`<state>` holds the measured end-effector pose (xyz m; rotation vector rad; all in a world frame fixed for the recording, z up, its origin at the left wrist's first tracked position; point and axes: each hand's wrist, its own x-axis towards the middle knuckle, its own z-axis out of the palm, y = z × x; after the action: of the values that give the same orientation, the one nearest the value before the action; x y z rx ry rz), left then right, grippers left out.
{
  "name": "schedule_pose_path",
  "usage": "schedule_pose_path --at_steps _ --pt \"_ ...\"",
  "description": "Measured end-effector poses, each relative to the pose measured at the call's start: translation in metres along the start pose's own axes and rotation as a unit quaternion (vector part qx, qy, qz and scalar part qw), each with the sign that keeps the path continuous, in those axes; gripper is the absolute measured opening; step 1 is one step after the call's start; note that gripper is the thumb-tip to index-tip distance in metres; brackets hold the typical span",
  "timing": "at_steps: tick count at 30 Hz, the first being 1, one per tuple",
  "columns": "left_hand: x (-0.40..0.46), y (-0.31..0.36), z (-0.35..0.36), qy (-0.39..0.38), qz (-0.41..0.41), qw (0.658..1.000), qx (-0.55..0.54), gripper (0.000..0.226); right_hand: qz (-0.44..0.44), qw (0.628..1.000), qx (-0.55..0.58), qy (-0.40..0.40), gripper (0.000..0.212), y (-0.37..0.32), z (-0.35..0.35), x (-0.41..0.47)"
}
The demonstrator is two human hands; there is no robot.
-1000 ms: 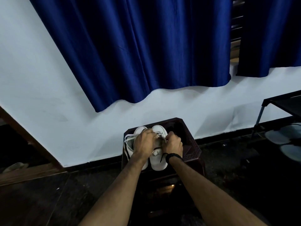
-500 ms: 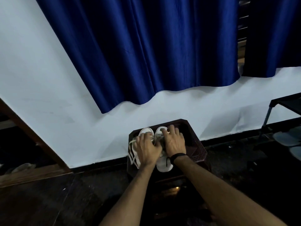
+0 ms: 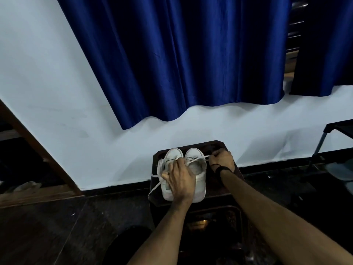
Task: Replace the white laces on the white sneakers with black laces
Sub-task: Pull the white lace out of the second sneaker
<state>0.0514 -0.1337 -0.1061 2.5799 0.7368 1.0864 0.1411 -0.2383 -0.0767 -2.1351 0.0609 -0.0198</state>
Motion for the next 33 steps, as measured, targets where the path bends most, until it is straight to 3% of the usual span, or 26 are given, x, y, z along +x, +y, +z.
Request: schedule_pose_path --at_steps 2,4,6,8,10,14,16,19,21,22,24,26,29,31,33 --pt "0.002 -0.002 0.0 -0.017 0.006 1.0 0.015 0.015 -0.101 0.995 -0.013 -0.003 0.031 -0.001 0.0 -0.002" --pt "0.004 -0.004 -0.001 -0.037 -0.005 0.999 0.016 0.016 -0.261 0.963 -0.046 -0.037 0.036 -0.007 0.0 -0.002" --pt "0.005 -0.004 -0.003 -0.056 -0.017 0.998 0.026 0.017 -0.382 0.898 -0.194 -0.102 0.035 -0.017 0.001 -0.009" --pt "0.005 -0.003 -0.003 -0.068 -0.021 0.997 0.042 0.014 -0.447 0.816 -0.354 -0.1 0.033 -0.023 0.004 -0.015" --pt "0.005 -0.003 -0.004 -0.072 -0.02 0.996 0.049 0.011 -0.445 0.787 -0.421 -0.079 0.036 -0.024 0.007 -0.014" --pt "0.004 -0.005 -0.001 -0.045 -0.01 0.998 0.052 0.009 -0.463 0.794 -0.391 -0.041 0.036 -0.015 0.007 -0.009" --pt "0.003 -0.005 0.0 -0.026 0.007 0.998 0.051 0.009 -0.444 0.827 -0.346 -0.005 0.03 -0.013 0.001 -0.01" --pt "0.003 -0.003 -0.002 -0.027 0.021 0.997 0.073 0.016 -0.23 0.943 -0.215 0.104 0.014 -0.018 -0.016 -0.004" --pt "0.003 -0.004 -0.002 -0.027 0.025 0.996 0.078 0.013 -0.065 0.978 -0.133 0.146 0.021 -0.017 -0.028 0.003" --pt "0.002 -0.004 -0.002 -0.026 0.029 0.996 0.081 0.011 -0.035 0.979 -0.14 0.14 0.024 -0.014 -0.03 0.007" --pt "0.002 -0.004 -0.001 -0.025 0.035 0.996 0.08 0.009 -0.075 0.974 -0.187 0.108 0.031 -0.008 -0.028 0.007" --pt "0.001 -0.003 -0.001 -0.025 0.03 0.997 0.071 0.012 -0.225 0.955 -0.179 0.07 0.046 -0.007 -0.024 0.001" --pt "0.001 -0.003 -0.002 -0.024 0.016 0.998 0.059 0.015 -0.403 0.877 -0.258 -0.053 0.036 -0.022 -0.012 -0.014" --pt "0.001 -0.004 -0.002 -0.027 0.01 0.998 0.062 0.015 -0.432 0.817 -0.364 -0.112 0.032 -0.029 0.001 -0.023" --pt "0.002 -0.003 -0.002 -0.032 0.006 0.998 0.062 0.015 -0.432 0.798 -0.41 -0.095 0.039 -0.032 0.006 -0.025"
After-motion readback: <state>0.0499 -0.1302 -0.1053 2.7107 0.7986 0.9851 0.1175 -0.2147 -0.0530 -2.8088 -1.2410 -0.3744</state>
